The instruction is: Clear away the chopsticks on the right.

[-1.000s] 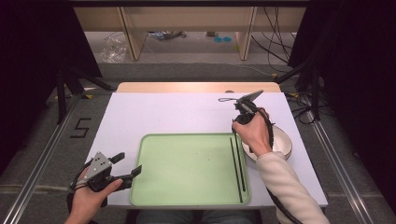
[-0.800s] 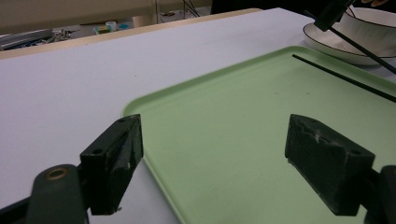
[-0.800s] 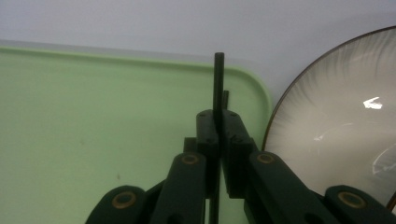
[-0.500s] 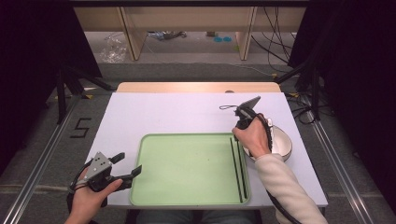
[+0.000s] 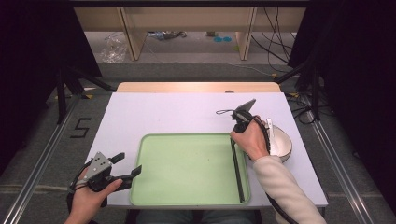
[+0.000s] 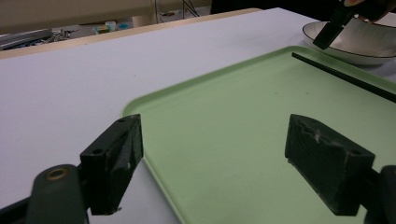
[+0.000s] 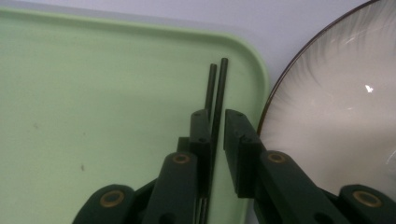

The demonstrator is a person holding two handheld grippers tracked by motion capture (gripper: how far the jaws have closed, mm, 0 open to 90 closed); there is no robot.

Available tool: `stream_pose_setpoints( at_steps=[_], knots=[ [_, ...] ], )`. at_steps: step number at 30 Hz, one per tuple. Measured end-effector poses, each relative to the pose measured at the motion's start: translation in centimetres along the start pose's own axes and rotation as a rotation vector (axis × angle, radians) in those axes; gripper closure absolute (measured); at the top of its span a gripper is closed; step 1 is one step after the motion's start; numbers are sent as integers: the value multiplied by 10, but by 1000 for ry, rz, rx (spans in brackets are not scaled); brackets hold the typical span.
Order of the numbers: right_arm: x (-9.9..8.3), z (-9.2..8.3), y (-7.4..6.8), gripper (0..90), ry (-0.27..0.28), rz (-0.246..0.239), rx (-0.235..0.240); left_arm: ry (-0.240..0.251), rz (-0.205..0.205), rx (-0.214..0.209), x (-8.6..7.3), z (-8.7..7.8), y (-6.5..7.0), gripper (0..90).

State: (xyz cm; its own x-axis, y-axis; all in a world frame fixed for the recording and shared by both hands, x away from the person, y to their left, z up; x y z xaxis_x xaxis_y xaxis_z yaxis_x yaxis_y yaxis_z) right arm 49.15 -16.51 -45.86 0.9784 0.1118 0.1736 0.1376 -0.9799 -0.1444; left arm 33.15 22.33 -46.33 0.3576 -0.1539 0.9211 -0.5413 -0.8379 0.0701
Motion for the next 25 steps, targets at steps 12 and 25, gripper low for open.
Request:
stream_pose_setpoints(
  at_steps=[12, 25],
  knots=[
    [-22, -44, 2, 629, 448, -319, 158, 5, 15, 8, 1, -1, -1, 192],
    [-106, -61, 40, 481, 899, -516, 310, 9, 14, 9, 1, 0, -1, 191]
  ],
)
Point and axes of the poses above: each handheld gripper's, and its own axes: z roughly forward along the jaws, x roughly out of its top, y roughly to its right, the point moved 4 cm from there along z, roughly forward along the jaws, and after that the axes turned 1 degree about x, right-handed, at the moved point
